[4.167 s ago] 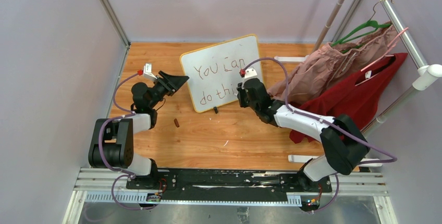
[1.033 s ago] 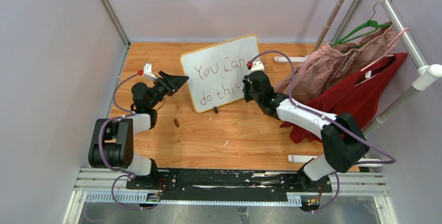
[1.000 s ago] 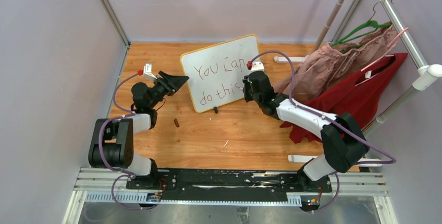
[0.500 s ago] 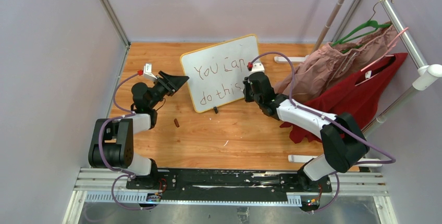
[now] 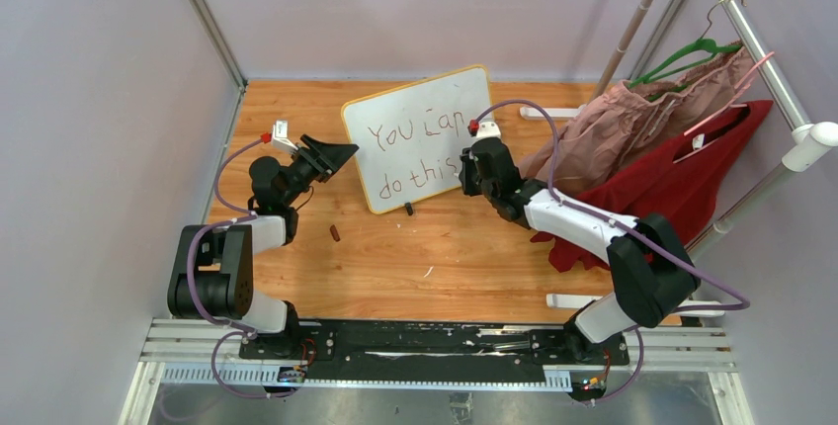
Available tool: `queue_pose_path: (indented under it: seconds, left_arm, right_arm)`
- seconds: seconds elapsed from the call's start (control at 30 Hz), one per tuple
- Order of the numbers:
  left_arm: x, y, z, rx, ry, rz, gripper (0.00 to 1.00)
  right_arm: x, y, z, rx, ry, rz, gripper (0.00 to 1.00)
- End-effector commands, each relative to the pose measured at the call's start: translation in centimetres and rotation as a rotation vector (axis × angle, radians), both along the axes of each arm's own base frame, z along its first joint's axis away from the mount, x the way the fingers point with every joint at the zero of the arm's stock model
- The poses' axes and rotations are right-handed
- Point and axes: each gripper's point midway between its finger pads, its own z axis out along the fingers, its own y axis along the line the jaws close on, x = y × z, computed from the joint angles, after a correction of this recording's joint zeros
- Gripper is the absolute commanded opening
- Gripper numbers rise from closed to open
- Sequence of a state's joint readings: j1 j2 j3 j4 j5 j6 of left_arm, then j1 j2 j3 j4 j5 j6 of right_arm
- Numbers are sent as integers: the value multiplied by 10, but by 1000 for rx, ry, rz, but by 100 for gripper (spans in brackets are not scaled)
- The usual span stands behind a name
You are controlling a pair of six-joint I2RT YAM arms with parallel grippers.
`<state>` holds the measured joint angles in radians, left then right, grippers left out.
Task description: Write a sentence on the whiteboard
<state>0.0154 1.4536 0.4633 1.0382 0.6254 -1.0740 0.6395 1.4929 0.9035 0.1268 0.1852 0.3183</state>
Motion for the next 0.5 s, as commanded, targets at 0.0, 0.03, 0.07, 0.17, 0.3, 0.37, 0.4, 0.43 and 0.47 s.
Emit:
queue_pose_path:
  seconds: [0.0, 0.03, 0.07, 0.17, 0.3, 0.37, 0.4, 0.43, 0.47]
  left_arm:
    - [-6, -4, 10, 3, -51, -19, 57]
    - [-6, -3, 10, 2, -49, -18, 57]
    - [-6, -3, 10, 3, -51, -18, 57]
    - [-6, -4, 11, 3, -53, -19, 57]
    - [-6, -4, 11, 1, -51, -19, 57]
    - [-6, -4, 11, 1, -51, -19, 57]
    - [-6, -4, 11, 1, -53, -20, 57]
    - [-6, -4, 11, 1, -51, -19, 57]
    - [-5, -3, 11, 2, -52, -18, 57]
  right_arm:
    - [-2, 9, 3, 20, 3, 19, 0]
    - [-2, 10, 3, 21, 3, 21, 0]
    - [-2, 12, 3, 22, 2, 23, 0]
    - [-1, 15, 5, 26, 0, 30, 0]
    - [-1, 21, 10, 36, -6, 42, 0]
    - [-1, 22, 12, 39, -8, 48, 0]
    - [-1, 24, 13, 39, -9, 50, 0]
    - [-1, 24, 14, 40, -11, 50, 0]
    - [-2, 24, 15, 38, -11, 53, 0]
